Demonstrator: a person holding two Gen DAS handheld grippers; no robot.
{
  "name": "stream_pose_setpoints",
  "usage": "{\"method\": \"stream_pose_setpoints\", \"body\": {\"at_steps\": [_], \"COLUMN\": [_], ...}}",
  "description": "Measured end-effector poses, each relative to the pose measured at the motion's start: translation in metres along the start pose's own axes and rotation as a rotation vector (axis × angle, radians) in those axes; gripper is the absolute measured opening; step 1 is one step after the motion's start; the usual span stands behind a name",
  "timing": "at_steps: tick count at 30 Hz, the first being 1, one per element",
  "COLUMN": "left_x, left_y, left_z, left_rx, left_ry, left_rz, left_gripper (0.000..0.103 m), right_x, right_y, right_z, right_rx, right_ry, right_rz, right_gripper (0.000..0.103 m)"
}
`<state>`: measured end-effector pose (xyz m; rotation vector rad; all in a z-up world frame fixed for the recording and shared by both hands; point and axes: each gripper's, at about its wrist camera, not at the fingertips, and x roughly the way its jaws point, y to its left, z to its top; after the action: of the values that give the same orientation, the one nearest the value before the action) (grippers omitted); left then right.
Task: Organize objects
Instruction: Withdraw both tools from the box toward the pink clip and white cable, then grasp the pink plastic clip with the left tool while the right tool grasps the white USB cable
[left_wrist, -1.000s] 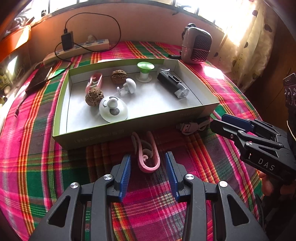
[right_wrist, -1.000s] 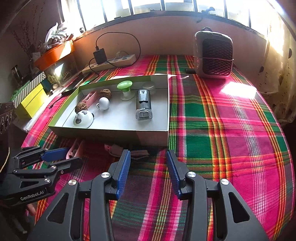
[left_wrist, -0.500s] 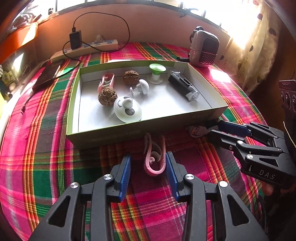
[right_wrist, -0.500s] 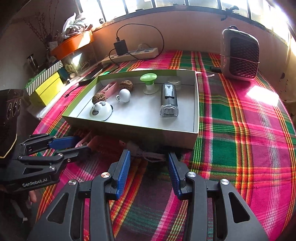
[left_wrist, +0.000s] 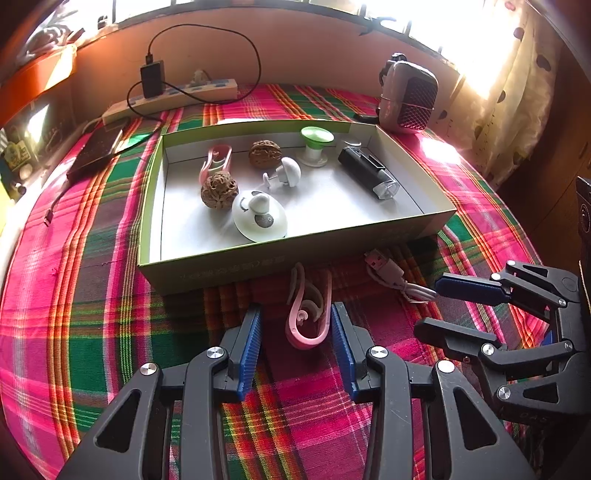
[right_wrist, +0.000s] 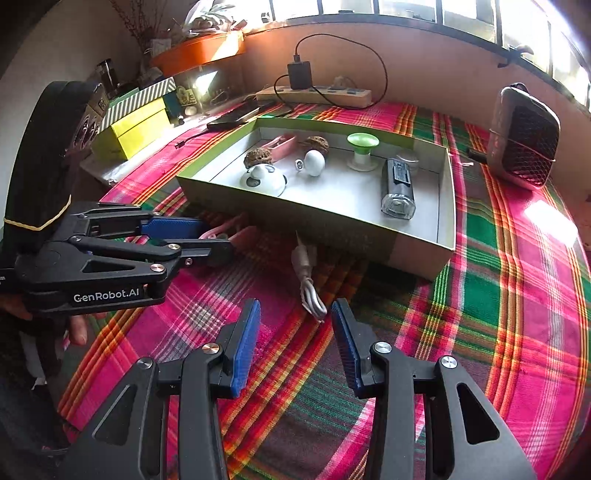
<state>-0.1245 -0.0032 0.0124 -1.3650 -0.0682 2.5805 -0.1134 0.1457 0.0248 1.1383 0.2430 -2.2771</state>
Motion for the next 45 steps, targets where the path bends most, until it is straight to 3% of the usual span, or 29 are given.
{"method": "stream_pose_setpoints", "body": {"at_steps": [15,34,45], "left_x": [0.002,0.001,0.000], "left_y": [-0.001,0.000,0.003], "left_z": [0.002,0.002,0.000], "left_rx": [0.006,0.011,0.013], "left_ry": [-0.002,-0.018,-0.025], "left_rz": [0.016,0.020,0.037], "left_gripper": [0.035,0.033,0.022], "right_x": [0.025,0.029,0.028], "right_y": [0.009,0.009,0.015], "right_z": [0.016,0.020,0.019], "right_rx": [-0.044,-0.024,-0.043], "right_ry": [0.016,-0.003,-0.007], "right_rz": [-0.100,-0.117,-0.106], "right_gripper": [0.042,0.041,0.024]}}
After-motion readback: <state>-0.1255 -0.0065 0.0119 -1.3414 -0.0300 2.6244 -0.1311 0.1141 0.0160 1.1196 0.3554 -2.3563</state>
